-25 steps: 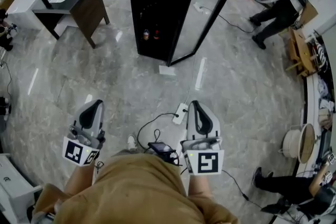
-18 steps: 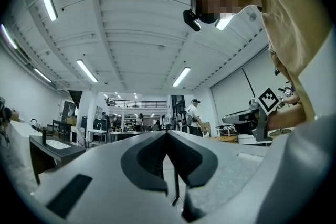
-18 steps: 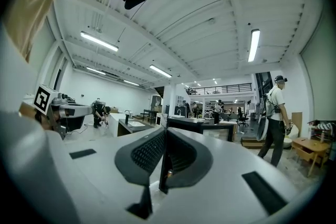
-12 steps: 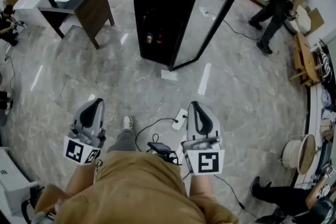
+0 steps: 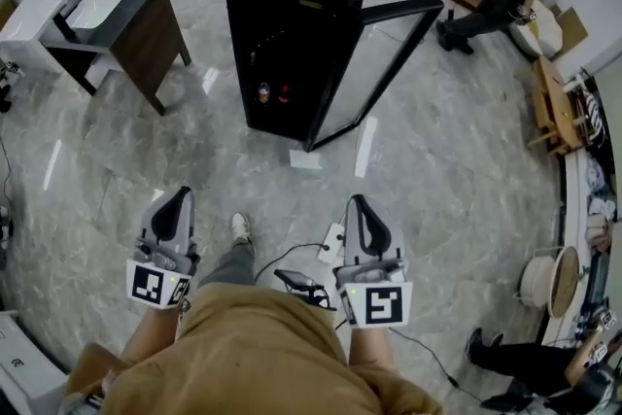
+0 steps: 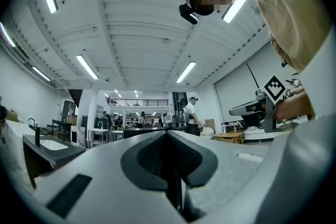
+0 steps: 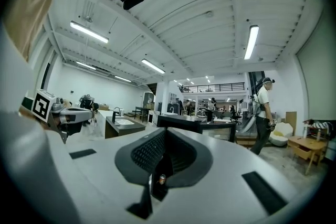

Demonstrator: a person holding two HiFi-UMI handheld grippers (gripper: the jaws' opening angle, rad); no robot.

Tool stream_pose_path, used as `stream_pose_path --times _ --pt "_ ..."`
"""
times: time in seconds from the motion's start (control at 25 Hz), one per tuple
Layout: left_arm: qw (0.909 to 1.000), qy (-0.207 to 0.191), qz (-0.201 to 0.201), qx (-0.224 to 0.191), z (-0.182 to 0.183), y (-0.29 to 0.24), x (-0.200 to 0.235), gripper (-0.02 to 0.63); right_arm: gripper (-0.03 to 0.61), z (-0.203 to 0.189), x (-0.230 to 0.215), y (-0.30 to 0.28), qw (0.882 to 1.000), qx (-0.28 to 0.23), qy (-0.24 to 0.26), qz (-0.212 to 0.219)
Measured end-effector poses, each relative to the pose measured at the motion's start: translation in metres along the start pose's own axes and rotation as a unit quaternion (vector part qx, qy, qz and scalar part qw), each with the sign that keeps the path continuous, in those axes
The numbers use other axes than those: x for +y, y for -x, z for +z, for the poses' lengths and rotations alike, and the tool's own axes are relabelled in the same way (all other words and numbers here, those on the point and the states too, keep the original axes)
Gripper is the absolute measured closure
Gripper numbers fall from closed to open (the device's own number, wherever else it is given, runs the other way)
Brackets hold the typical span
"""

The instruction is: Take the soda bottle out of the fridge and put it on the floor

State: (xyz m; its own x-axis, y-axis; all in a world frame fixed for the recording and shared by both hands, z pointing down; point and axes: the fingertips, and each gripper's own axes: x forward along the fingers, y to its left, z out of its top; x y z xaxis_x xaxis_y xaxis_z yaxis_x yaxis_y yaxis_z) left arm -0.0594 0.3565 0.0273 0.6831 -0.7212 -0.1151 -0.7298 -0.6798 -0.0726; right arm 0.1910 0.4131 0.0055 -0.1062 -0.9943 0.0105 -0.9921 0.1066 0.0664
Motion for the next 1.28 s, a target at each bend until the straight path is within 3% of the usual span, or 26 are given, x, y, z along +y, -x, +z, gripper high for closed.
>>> stream_pose_path --times 0.32,0.56,0.88,1.28 --pt "0.9991 0.024 -0.033 0.014 -0.035 -0.094 0.122 0.619 0.575 0.002 0.037 -0.171 1.000 0.020 0.008 0.020" --pt "0.9973 0.055 -0.045 0.021 -0.055 -0.127 0.186 0.618 0.577 -0.001 0.060 -0.238 0.998 0.052 0.016 0.022" --pt "0.9954 0.060 -0.074 0.010 -0.045 -0.152 0.216 0.618 0.575 0.008 0.051 -0.273 0.998 0.057 0.032 -0.003" --pt "0.9916 0.066 -0.110 0.019 -0.059 -0.201 0.195 0.618 0.575 -0.007 0.018 -0.287 0.998 0.056 0.016 -0.022"
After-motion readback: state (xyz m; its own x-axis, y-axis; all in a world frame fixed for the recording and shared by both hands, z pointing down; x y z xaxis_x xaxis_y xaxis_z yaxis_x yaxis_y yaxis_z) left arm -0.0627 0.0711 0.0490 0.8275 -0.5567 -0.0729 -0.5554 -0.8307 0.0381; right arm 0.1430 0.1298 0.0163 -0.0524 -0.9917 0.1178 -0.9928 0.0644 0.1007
